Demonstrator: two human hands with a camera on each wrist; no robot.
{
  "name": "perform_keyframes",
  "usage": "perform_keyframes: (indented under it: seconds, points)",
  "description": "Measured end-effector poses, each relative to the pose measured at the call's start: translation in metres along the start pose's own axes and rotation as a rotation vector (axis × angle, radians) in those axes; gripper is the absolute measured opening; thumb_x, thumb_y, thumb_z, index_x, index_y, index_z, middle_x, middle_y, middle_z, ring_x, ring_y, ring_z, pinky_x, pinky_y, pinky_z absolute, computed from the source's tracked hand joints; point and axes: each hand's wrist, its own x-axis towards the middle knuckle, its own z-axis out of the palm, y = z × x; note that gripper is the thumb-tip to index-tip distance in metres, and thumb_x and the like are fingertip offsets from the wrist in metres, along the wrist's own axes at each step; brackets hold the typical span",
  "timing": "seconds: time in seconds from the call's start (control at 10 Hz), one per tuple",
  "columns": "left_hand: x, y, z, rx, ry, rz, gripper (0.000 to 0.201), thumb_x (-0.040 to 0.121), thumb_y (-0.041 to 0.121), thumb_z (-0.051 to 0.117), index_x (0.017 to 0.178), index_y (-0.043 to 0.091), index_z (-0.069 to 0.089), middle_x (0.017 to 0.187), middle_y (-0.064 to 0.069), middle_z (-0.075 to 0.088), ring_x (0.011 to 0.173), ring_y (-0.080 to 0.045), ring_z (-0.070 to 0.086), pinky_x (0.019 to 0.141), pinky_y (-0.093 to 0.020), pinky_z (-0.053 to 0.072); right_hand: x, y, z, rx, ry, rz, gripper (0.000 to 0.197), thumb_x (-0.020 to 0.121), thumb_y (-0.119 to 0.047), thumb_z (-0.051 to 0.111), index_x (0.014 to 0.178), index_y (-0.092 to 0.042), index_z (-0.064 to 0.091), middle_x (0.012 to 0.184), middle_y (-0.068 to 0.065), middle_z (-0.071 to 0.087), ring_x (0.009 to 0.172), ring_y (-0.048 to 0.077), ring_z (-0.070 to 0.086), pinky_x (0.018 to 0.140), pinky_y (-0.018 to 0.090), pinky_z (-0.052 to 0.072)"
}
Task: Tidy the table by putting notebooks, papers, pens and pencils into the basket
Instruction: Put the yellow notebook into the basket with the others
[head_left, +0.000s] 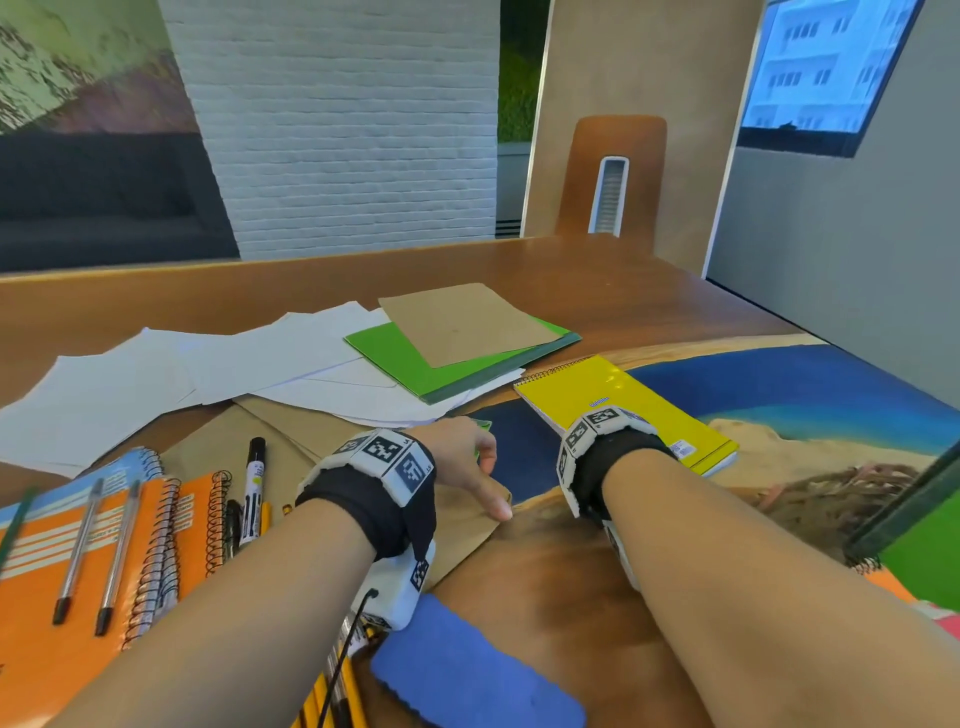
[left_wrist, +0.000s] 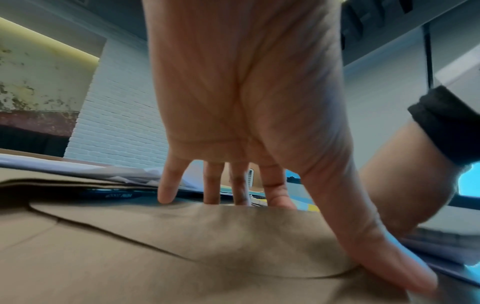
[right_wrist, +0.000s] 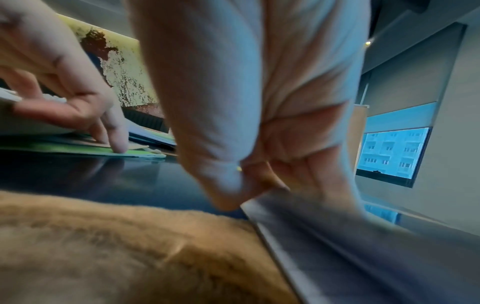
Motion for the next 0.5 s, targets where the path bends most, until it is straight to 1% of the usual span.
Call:
perform_keyframes:
  seconds: [0.1,0.2,0.3,0.4,0.5]
  points:
    - [-0.005,-0.002,-0.001,-0.049,0.018,0.007,0.043,0.065,0.048,0.081,0.076,0.022,0.048,0.088,0.004,0.053,0.08,-0.012,0.047,0.065,-0.024,0.036,0.034,0.003,0.01,0.107,0.067,-0.002,0.057,0.098,-0.015,0.044,0.148,-0.005,0.018,0.133,0.017,0.05,0.122,0.035,0.049,0.101,0.042,0.039]
    - [-0.012,-0.005,-0.004,-0.069,0.03,0.02,0.037,0.064,0.042,0.083,0.079,0.022,0.056,0.081,0.008,0.054,0.077,-0.009,0.049,0.065,-0.023,0.037,0.046,0.005,0.006,0.036,0.114,-0.054,0.09,0.092,-0.009,0.049,0.144,-0.043,-0.017,0.076,0.013,0.045,0.066,0.023,0.05,0.067,0.045,0.045]
    - [-0.018,-0.008,-0.009,-0.026,0.012,-0.012,0.027,0.064,0.037,0.084,0.083,0.027,0.067,0.083,0.01,0.061,0.086,-0.009,0.054,0.069,-0.021,0.04,0.031,0.006,-0.008,0.112,0.194,-0.014,0.047,0.095,-0.012,0.045,0.138,-0.023,0.031,0.072,0.013,0.046,0.061,0.022,0.047,0.055,0.047,0.046]
    - [-0.025,-0.01,-0.01,-0.035,0.059,-0.034,0.024,0.07,0.027,0.08,0.092,0.023,0.07,0.086,0.005,0.063,0.085,-0.01,0.054,0.063,-0.018,0.039,0.025,0.007,-0.023,0.174,0.314,-0.03,0.031,0.095,-0.012,0.043,0.065,-0.007,0.042,0.072,0.009,0.051,0.073,0.027,0.055,0.081,0.041,0.051]
    - [-0.031,-0.006,-0.006,-0.071,0.123,-0.033,0.022,0.084,0.014,0.063,0.104,0.021,0.07,0.107,0.002,0.067,0.099,-0.014,0.057,0.074,-0.02,0.04,0.015,0.009,-0.043,0.297,0.45,-0.029,0.032,0.091,-0.009,0.049,0.061,-0.009,0.036,0.085,0.013,0.053,0.082,0.03,0.054,0.08,0.034,0.048]
